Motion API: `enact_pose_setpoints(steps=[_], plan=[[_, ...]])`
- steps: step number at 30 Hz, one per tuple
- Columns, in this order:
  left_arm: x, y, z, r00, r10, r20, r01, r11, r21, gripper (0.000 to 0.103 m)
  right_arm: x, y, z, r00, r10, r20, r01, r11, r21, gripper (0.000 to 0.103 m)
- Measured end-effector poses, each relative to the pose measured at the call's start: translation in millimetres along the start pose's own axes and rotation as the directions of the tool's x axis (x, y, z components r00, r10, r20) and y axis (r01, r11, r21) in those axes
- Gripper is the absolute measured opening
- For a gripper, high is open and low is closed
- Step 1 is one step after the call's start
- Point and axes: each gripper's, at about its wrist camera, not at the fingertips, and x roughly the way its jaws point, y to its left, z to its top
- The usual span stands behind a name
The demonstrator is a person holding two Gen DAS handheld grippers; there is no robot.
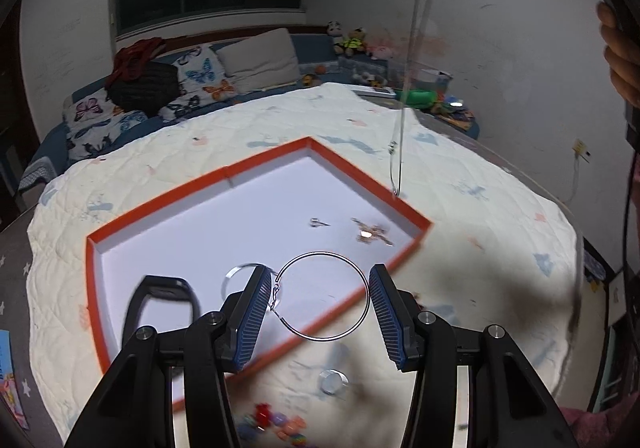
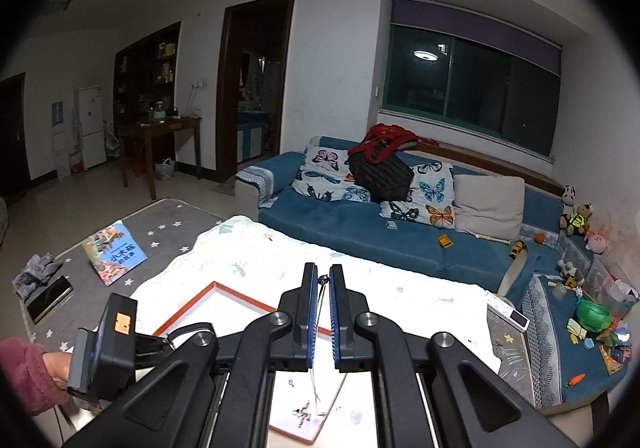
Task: Organize jewelry
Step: 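Lower the necklace into the tray while the left tool grasps the second silver hoop, then open the right tool to drop the chain while the left tool releases the hoop in the tray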
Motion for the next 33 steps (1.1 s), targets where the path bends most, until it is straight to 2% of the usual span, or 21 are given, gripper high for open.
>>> enact_pose_setpoints(steps=[5,17,25,33], plan=[[20.6,18.7,5.2,0.999,0.039,-0.037,-0.039,0.999,-0.024,0.054,19.7,-7.2,-6.6,0.999,-0.010,-0.031,0.011,1.000,0.013,0.008],[58.6,42.9,0.8,0.992,0.057,-0.108,-0.065,0.995,-0.072,0.054,66.0,-16.5,-32.9,0.989,0.007,-0.150,-0.003,1.000,0.028,0.008],[71.3,49.2,-1.5,0.988,0.060,-0.139,-0.073,0.993,-0.092,0.054,103.7,-16.9,-68.7,0.957,0.071,-0.282,-0.048,0.995,0.090,0.008],[77.2,49.8,-3.5,0.987,0.054,-0.149,-0.070,0.993,-0.100,0.055,135.0,-13.9,-99.7,0.919,0.090,-0.383,-0.048,0.992,0.119,0.008]])
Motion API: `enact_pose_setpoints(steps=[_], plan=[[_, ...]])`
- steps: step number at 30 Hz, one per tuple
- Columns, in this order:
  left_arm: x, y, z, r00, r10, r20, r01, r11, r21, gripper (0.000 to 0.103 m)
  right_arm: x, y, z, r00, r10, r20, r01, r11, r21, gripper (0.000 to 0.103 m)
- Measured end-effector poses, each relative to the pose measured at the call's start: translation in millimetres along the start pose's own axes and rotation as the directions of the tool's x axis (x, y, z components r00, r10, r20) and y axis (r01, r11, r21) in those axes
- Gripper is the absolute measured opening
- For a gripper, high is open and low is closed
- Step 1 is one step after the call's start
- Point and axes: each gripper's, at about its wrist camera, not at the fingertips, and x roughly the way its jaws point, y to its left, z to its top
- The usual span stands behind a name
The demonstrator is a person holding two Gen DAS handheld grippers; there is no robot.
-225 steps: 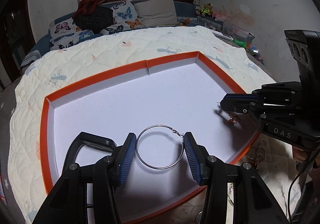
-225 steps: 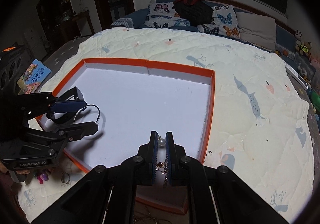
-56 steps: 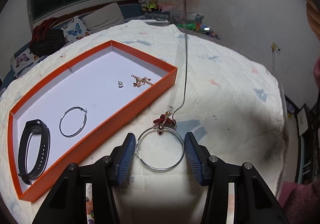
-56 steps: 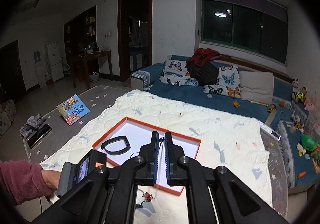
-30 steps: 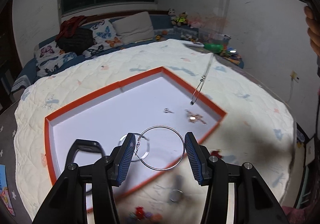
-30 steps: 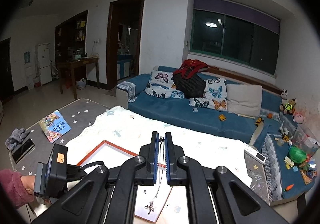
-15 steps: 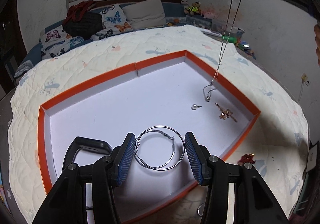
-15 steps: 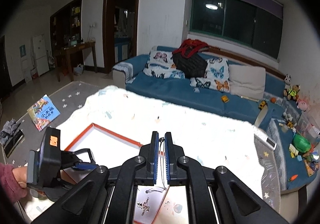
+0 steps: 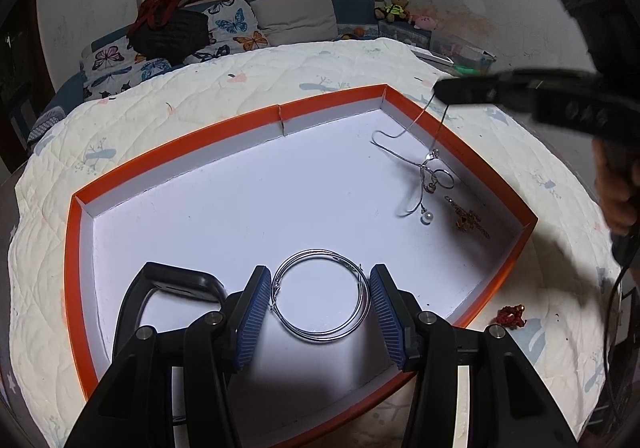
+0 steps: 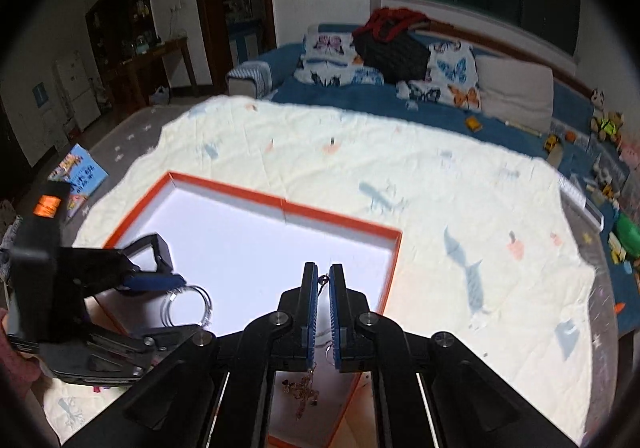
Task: Organize jewelry
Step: 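Open the right tool to drop the chain while the left tool releases the hoop in the tray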
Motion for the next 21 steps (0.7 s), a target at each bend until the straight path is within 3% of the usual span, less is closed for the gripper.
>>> enact_pose_setpoints(steps=[21], plan=[[-3.9,-1.3,-1.0,1.000,-0.010,0.008,0.010,1.000,-0.008,0.056,31.6,12.6,-16.5,0.994,-0.017,-0.106,0.013,0.999,-0.033,0.008]])
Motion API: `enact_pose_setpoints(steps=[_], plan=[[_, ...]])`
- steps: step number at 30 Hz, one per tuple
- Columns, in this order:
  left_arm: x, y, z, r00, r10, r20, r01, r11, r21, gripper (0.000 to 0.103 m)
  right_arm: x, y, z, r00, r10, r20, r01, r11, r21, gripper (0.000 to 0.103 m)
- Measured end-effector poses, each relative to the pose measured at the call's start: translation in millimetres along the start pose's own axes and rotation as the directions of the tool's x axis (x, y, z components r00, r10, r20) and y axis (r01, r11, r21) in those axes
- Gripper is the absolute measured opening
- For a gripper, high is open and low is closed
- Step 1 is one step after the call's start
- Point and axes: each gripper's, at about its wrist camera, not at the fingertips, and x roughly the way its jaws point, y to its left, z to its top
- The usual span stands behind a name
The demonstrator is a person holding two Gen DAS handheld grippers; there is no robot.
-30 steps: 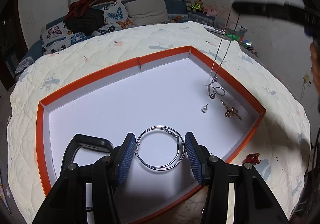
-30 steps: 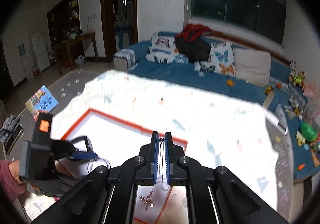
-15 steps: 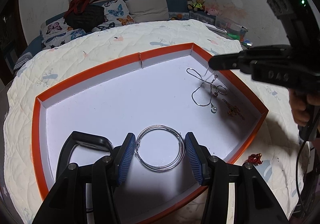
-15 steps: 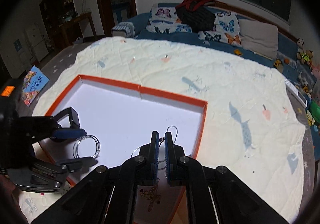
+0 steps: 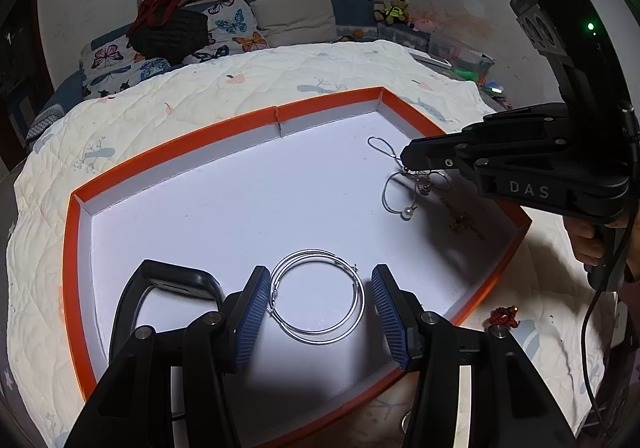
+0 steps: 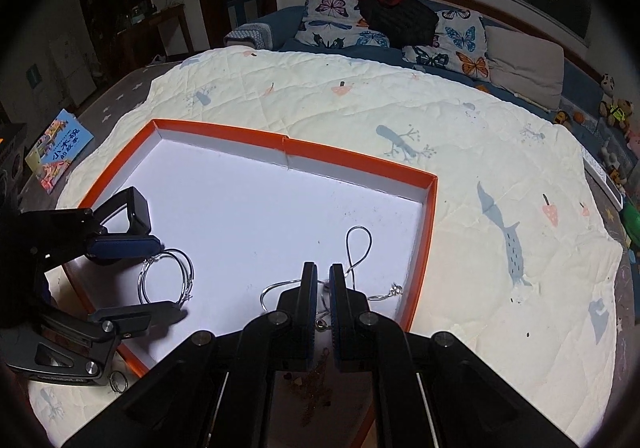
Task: Organize jewelry
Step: 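Open the right tool to drop the chain while the left tool releases the hoop in the tray, then reach the left tool to the candy-bead bracelet while the right tool approaches the red tassel charm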
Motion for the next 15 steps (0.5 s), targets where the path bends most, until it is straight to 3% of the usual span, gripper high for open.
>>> enact_pose_setpoints(steps=[4,6,8,10,15], plan=[[-5.0,-3.3,-3.1,1.000,0.009,0.002,-0.009,1.000,0.004,0.057,-5.7,1.7,-2.5,1.000,-0.005,0.004,0.005,1.000,0.000,0.011],[-10.2,-4.9,-5.5,1.000,0.014,0.009,-0.014,1.000,0.002,0.057,-11.7,2.9,-4.5,1.000,-0.001,0.009,0.001,1.000,0.004,0.016],[-15.6,-5.9,-7.3,1.000,0.022,0.015,-0.021,1.000,-0.003,0.057,-19.9,5.0,-7.1,1.000,-0.002,0.026,0.001,1.000,0.003,0.028],[-25.1,-7.8,-10.0,0.999,0.025,0.029,-0.025,1.000,-0.006,0.057,-29.8,7.9,-10.1,0.999,-0.002,0.044,0.002,1.000,-0.002,0.032],[-52.9,-14.6,-19.8,0.997,0.043,0.068,-0.042,0.999,-0.014,0.058,-51.6,14.5,-20.2,0.997,0.021,0.079,-0.022,1.000,0.006,0.033]])
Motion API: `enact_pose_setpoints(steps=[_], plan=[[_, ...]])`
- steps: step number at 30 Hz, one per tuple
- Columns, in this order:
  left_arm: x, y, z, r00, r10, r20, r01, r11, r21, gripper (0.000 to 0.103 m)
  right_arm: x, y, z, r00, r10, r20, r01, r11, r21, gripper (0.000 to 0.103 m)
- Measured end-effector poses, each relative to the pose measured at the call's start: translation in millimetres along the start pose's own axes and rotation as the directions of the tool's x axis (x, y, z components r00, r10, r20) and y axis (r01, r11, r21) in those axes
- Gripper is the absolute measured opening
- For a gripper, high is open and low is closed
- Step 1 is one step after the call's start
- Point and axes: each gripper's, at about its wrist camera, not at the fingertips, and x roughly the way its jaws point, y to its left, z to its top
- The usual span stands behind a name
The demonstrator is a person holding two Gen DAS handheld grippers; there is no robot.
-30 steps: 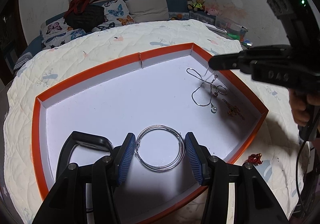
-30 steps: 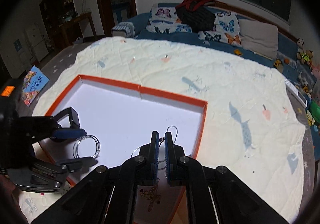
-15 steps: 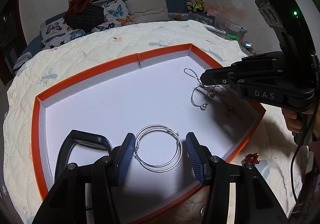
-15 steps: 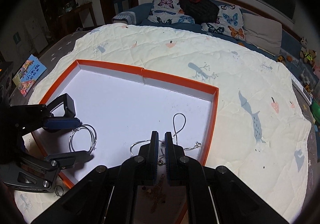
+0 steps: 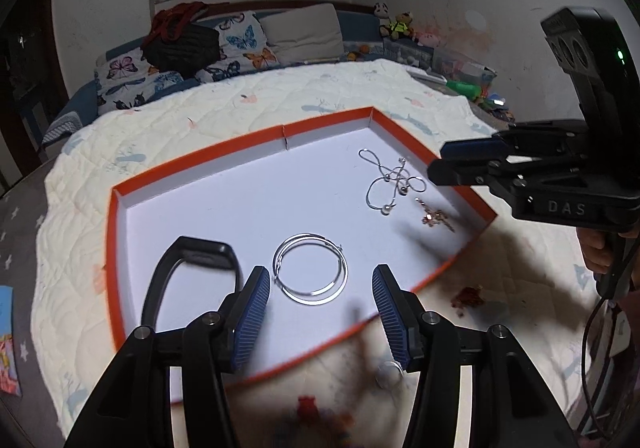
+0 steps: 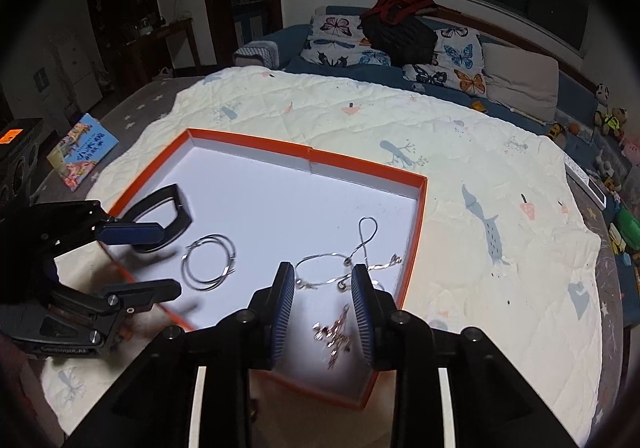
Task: Organize jewelry
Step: 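Reach the left tool to the candy-bead bracelet while the right tool approaches the red tassel charm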
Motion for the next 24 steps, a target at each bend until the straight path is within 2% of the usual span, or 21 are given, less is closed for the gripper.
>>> enact_pose_setpoints(steps=[7,13,18,24], plan=[[-32.8,-12.9,-23.2,0.999,0.037,0.023,-0.037,0.999,0.014,0.060,-17.3,12.5,-27.8,0.999,0.038,0.014,-0.038,0.999,0.020,0.040],[-51.8,-19.6,-54.0,0.999,0.039,0.024,-0.040,0.999,0.011,0.060,-11.7,25.5,-59.6,0.997,0.072,-0.033,-0.071,0.997,0.028,0.041],[-64.1,-14.5,-79.2,0.999,0.043,0.016,-0.042,0.999,-0.025,0.061,-1.0,32.1,-77.7,0.995,0.063,-0.075,-0.061,0.998,0.022,0.041],[-71.1,-7.5,-104.0,0.998,0.059,0.002,-0.059,0.996,-0.065,0.060,2.4,33.3,-82.4,0.996,0.057,-0.065,-0.055,0.998,0.036,0.041]])
